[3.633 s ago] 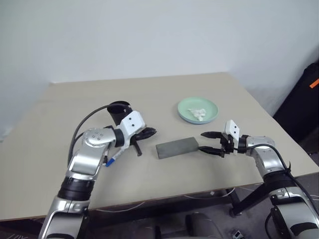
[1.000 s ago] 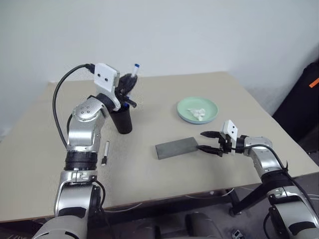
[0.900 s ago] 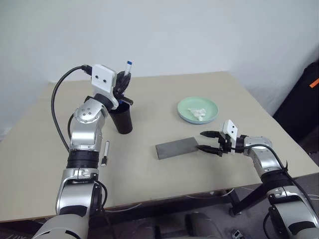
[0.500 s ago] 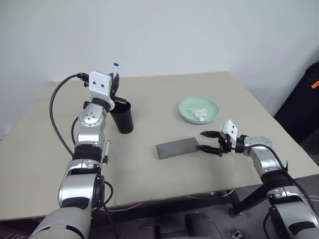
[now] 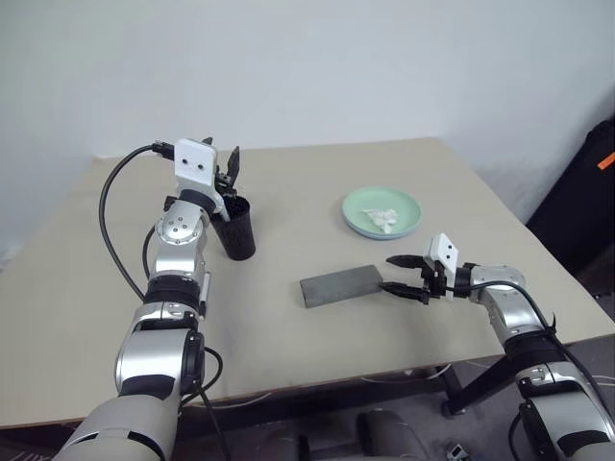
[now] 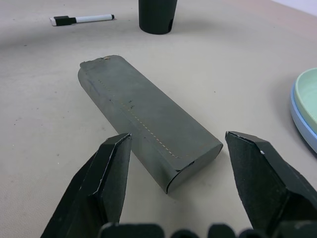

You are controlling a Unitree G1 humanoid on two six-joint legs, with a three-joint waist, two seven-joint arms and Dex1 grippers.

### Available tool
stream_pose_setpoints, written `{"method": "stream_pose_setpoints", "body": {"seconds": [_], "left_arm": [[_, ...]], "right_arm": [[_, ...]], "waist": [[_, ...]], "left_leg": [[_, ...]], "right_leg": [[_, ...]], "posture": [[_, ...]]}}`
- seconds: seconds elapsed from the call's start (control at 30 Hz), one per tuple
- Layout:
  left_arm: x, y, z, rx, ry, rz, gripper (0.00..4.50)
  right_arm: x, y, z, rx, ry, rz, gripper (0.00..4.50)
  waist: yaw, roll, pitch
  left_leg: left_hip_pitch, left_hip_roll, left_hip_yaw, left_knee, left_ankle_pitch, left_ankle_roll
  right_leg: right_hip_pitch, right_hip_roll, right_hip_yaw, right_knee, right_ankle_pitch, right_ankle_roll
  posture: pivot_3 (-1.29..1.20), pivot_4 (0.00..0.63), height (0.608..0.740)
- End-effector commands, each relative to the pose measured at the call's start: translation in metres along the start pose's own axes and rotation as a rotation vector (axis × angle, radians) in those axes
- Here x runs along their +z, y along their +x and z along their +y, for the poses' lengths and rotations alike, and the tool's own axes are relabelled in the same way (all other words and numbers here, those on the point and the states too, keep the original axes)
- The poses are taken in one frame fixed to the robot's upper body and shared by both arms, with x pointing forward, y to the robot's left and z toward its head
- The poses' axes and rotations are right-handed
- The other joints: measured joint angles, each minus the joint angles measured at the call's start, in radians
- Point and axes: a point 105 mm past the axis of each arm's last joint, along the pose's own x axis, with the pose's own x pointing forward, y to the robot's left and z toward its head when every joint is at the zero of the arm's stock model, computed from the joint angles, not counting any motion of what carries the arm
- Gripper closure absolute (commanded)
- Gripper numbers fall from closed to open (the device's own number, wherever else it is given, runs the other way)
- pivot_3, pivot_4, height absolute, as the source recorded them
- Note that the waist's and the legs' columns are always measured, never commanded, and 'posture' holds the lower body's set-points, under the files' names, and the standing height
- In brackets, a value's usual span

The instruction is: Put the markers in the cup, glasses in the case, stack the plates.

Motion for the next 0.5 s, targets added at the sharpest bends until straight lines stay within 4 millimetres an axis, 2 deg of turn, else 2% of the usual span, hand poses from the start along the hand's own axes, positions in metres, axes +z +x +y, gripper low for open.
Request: {"method": "stream_pose_setpoints", "body": {"seconds": [0.03, 0.13, 0.23, 0.33, 0.5], "left_arm": [[0.029, 0.009, 0.008, 0.009, -0.009, -0.074, 2.02], [0.029, 0.007, 0.018, 0.045, -0.002, -0.028, 2.02], [0.024, 0.002, 0.036, 0.124, 0.028, 0.095, 2.02], [0.028, -0.014, 0.046, 0.173, -0.035, 0.171, 2.02], [0.002, -0.051, 0.059, 0.250, 0.017, 0.418, 2.02]], "right_arm": [[0.018, 0.000, -0.007, -0.013, -0.059, -0.033, 1.22], [0.018, 0.000, -0.007, -0.011, -0.060, -0.034, 1.22], [0.018, -0.001, -0.007, -0.011, -0.060, -0.033, 1.22], [0.016, -0.002, -0.007, -0.013, -0.056, -0.031, 1.22], [0.012, -0.002, -0.006, -0.005, -0.049, -0.023, 1.22]], "waist": [[0.000, 0.000, 0.000], [0.000, 0.000, 0.000], [-0.004, 0.000, 0.000], [-0.004, 0.000, 0.000], [-0.003, 0.000, 0.000]], "left_leg": [[0.000, 0.000, 0.000, 0.000, 0.000, 0.000], [0.000, 0.000, 0.000, 0.000, 0.000, 0.000], [0.000, 0.000, 0.000, 0.000, 0.000, 0.000], [0.001, 0.001, -0.001, -0.001, 0.000, 0.000], [0.001, 0.002, -0.002, -0.001, 0.000, -0.001]], "right_leg": [[0.000, 0.000, 0.000, 0.000, 0.000, 0.000], [0.000, 0.000, 0.000, 0.000, 0.000, 0.000], [0.000, 0.000, 0.000, 0.000, 0.000, 0.000], [-0.001, 0.000, 0.000, 0.001, 0.000, 0.000], [-0.001, 0.000, 0.000, 0.002, 0.000, 0.000]], "posture": [[0.00, 0.000, 0.740], [0.00, 0.000, 0.740], [0.00, 0.000, 0.740], [0.00, 0.000, 0.740], [0.00, 0.000, 0.740]]}}
